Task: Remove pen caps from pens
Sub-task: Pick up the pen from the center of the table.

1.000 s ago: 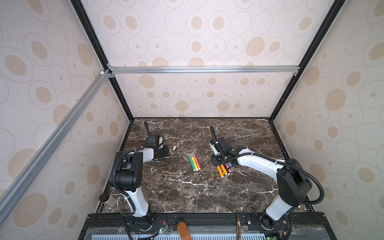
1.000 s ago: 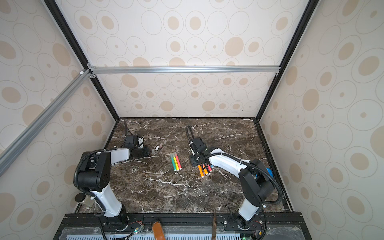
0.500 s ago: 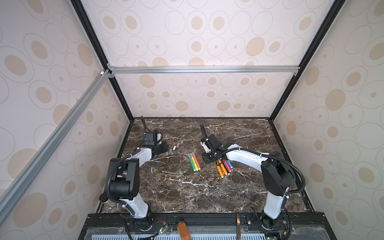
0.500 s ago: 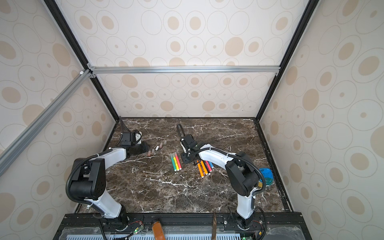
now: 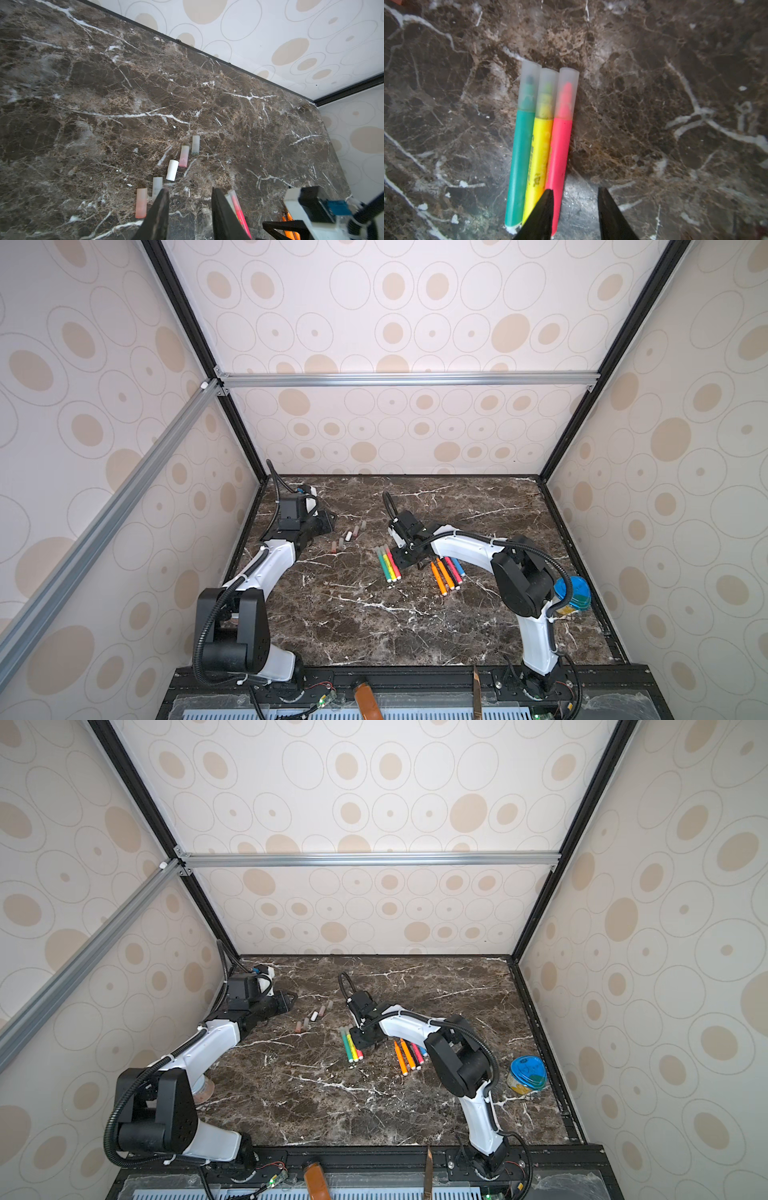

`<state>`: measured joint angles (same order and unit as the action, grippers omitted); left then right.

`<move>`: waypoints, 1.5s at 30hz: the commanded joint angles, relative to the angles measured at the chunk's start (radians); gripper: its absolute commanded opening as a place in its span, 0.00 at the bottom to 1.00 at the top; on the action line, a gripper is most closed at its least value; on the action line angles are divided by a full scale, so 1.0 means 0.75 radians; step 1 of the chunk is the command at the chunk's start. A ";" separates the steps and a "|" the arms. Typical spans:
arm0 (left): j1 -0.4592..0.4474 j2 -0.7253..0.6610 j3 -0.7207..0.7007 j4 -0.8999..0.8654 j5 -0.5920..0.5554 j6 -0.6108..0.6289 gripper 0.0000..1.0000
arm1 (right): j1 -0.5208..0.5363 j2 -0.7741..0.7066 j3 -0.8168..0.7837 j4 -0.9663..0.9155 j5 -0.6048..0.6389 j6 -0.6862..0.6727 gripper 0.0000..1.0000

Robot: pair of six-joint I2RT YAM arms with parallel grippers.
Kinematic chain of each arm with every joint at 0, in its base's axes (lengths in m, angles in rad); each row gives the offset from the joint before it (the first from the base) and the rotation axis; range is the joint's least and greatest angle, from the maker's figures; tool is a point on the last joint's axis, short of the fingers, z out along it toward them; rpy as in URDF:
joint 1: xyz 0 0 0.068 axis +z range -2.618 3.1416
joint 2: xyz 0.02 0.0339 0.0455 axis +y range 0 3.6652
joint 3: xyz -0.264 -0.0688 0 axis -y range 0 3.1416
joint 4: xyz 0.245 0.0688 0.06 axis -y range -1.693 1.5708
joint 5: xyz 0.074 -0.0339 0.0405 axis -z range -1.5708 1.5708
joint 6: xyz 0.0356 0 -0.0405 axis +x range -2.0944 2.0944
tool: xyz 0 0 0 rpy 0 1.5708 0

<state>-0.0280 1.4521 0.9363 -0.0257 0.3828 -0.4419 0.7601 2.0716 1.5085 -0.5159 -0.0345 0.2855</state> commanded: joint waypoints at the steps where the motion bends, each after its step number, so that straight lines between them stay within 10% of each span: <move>1: 0.010 -0.027 -0.020 0.034 0.037 -0.022 0.35 | 0.019 0.030 0.043 -0.052 -0.008 0.020 0.38; 21: 0.011 -0.012 -0.038 0.074 0.080 -0.027 0.36 | 0.049 0.193 0.139 -0.177 0.076 0.030 0.36; 29: 0.007 -0.001 -0.038 0.080 0.096 -0.034 0.36 | 0.048 0.182 0.088 -0.175 0.109 0.020 0.16; 45: -0.219 0.091 -0.135 0.328 0.303 -0.176 0.36 | -0.058 -0.220 -0.191 0.028 0.092 -0.049 0.01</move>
<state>-0.1566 1.4975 0.8604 0.1158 0.5381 -0.5129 0.7372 2.0125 1.4055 -0.5358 0.0502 0.2737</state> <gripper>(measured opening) 0.365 0.151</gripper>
